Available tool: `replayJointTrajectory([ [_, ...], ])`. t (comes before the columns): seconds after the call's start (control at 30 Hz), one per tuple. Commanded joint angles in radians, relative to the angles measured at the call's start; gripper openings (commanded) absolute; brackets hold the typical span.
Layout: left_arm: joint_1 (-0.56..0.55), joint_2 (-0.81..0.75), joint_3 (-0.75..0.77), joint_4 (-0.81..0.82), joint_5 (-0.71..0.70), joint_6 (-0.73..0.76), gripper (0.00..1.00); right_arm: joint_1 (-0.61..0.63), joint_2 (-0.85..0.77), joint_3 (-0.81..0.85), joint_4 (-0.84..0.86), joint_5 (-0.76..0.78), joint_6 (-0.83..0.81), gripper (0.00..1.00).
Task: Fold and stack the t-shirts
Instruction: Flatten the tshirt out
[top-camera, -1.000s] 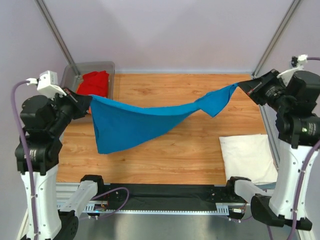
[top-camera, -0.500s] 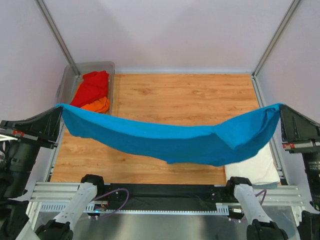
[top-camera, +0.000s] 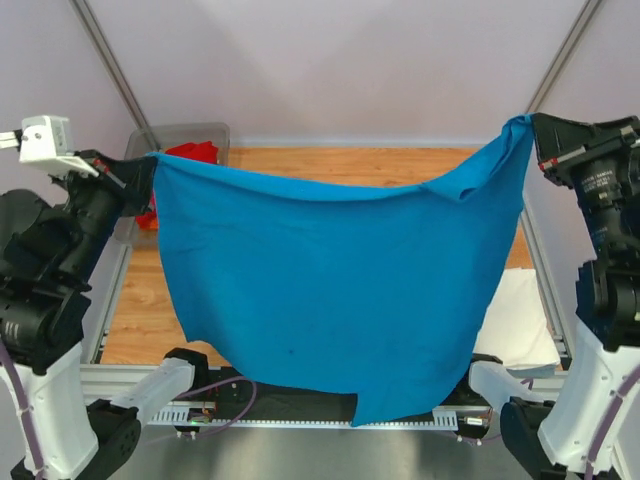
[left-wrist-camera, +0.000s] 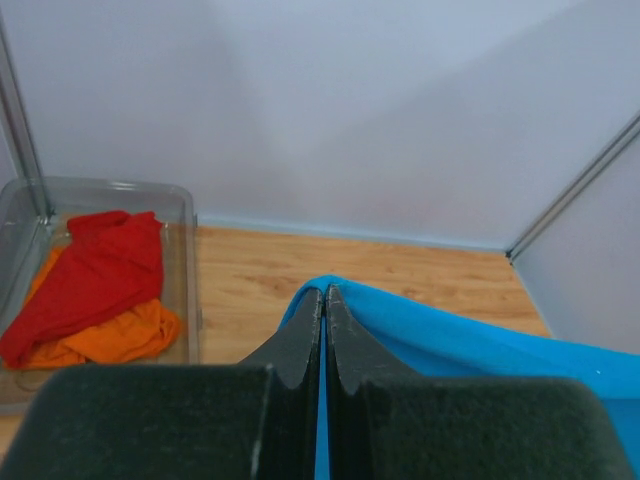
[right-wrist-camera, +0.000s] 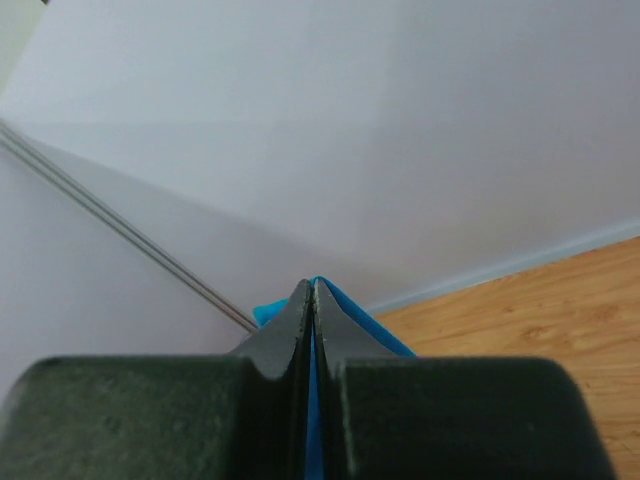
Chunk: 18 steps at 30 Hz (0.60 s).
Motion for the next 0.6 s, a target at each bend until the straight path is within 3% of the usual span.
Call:
replayJointTrajectory([
  [0.0, -0.003, 0.003, -0.005, 0.108, -0.023, 0.022, 0.0, -0.002, -0.004, 0.003, 0.113, 0.039, -0.001, 0.0],
  [0.33, -0.003, -0.126, -0.062, 0.128, 0.019, 0.028, 0.0, -0.002, -0.174, -0.076, 0.195, 0.091, -0.004, 0.0],
  [0.57, -0.005, -0.223, -0.037, 0.128, 0.029, 0.039, 0.0, -0.002, -0.258, -0.013, 0.182, 0.091, -0.005, 0.0],
])
